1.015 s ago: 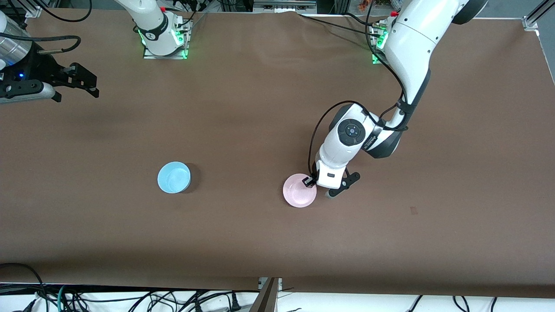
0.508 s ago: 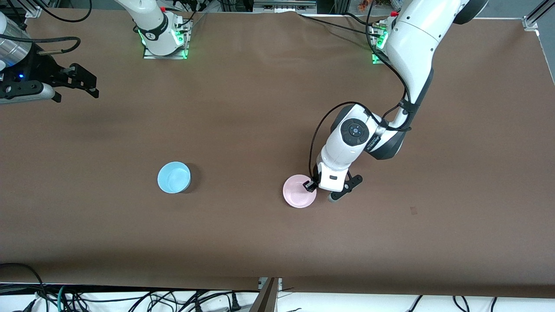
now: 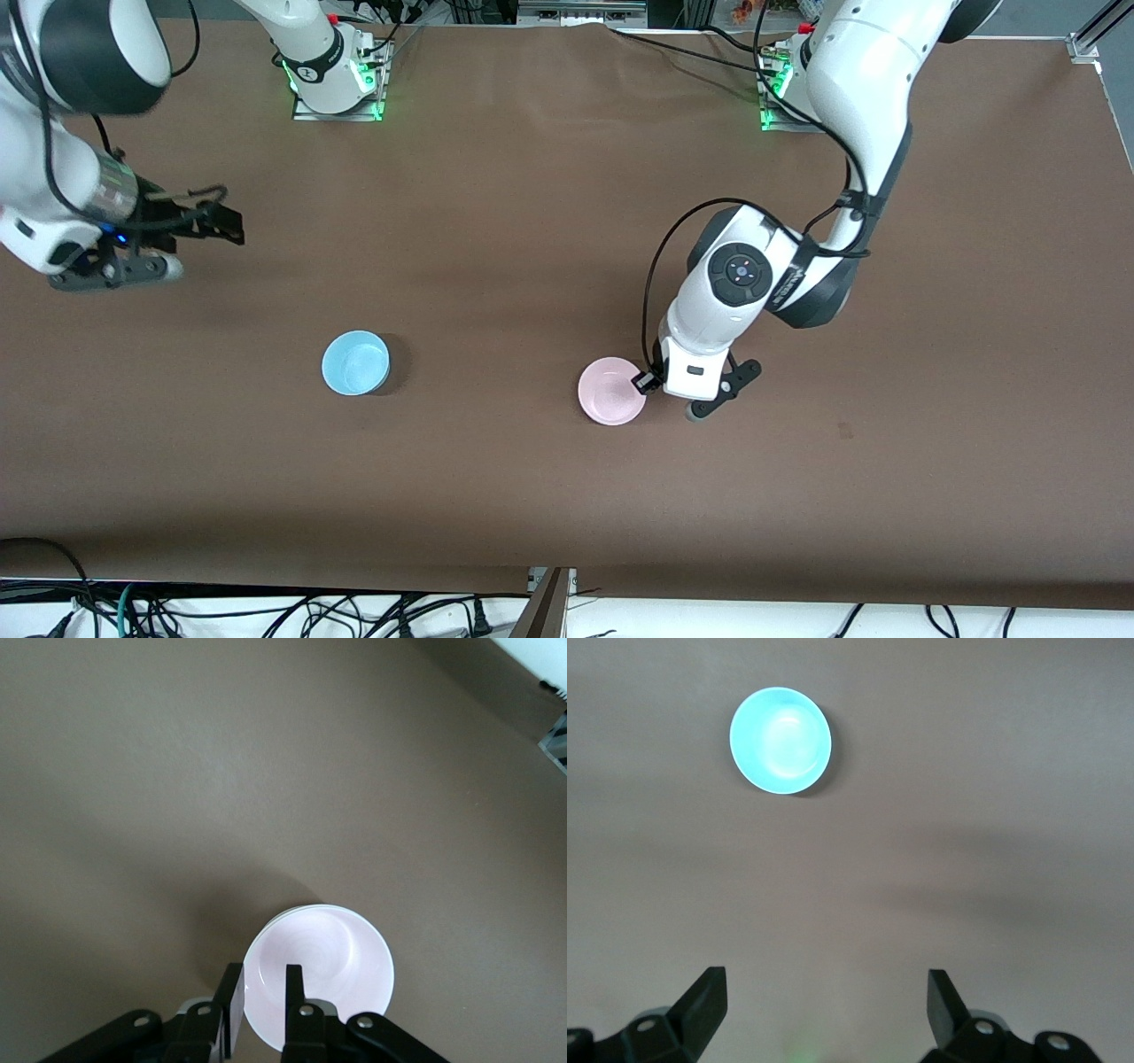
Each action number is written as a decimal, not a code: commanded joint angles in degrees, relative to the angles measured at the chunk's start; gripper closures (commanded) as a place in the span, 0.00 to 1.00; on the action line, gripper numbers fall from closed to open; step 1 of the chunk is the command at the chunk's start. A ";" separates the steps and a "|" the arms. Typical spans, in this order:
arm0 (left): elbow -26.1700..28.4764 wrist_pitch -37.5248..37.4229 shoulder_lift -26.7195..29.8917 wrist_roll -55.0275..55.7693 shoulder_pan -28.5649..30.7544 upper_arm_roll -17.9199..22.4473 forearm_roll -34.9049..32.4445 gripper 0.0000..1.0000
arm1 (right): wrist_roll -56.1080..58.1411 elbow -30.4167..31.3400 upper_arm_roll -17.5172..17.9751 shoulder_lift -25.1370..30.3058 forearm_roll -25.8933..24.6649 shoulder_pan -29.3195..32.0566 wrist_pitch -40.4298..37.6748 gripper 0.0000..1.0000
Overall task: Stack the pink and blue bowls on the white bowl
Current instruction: 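Reach the right gripper to the blue bowl while the left gripper withdraws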
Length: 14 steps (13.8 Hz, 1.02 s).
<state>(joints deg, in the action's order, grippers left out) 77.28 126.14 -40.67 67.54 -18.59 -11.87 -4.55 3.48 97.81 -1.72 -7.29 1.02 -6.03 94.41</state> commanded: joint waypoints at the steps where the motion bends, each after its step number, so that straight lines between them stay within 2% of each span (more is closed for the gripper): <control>1: -1.87 -2.83 0.76 -2.83 1.62 -0.34 -1.34 0.74 | 2.14 -2.36 0.05 -4.65 -0.40 0.58 1.55 0.00; 4: -1.96 -6.60 2.43 -8.54 4.17 -0.78 -0.99 0.74 | 2.33 -0.35 0.22 -9.74 0.30 -0.47 11.38 0.00; 8: -1.96 -10.12 4.01 -16.71 7.68 -0.96 0.76 0.74 | 2.41 7.03 0.58 -17.74 0.39 -0.74 30.80 0.01; 10: -1.96 -12.31 5.24 -20.85 9.70 -0.96 1.99 0.74 | 2.33 6.78 0.75 -20.12 0.56 -0.56 33.12 0.02; 12: -1.96 -13.99 6.21 -24.62 11.38 -0.96 2.09 0.74 | 2.41 6.17 1.63 -22.31 3.44 -0.74 36.00 0.06; 14: -1.96 -15.13 6.82 -28.14 12.78 -0.87 3.14 0.74 | 2.33 4.07 1.72 -24.60 4.16 -1.35 37.52 0.09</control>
<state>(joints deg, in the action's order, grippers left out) 74.92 112.93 -35.36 43.78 -7.39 -12.19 -3.17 4.89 103.96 -0.39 -30.35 3.54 -7.02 130.90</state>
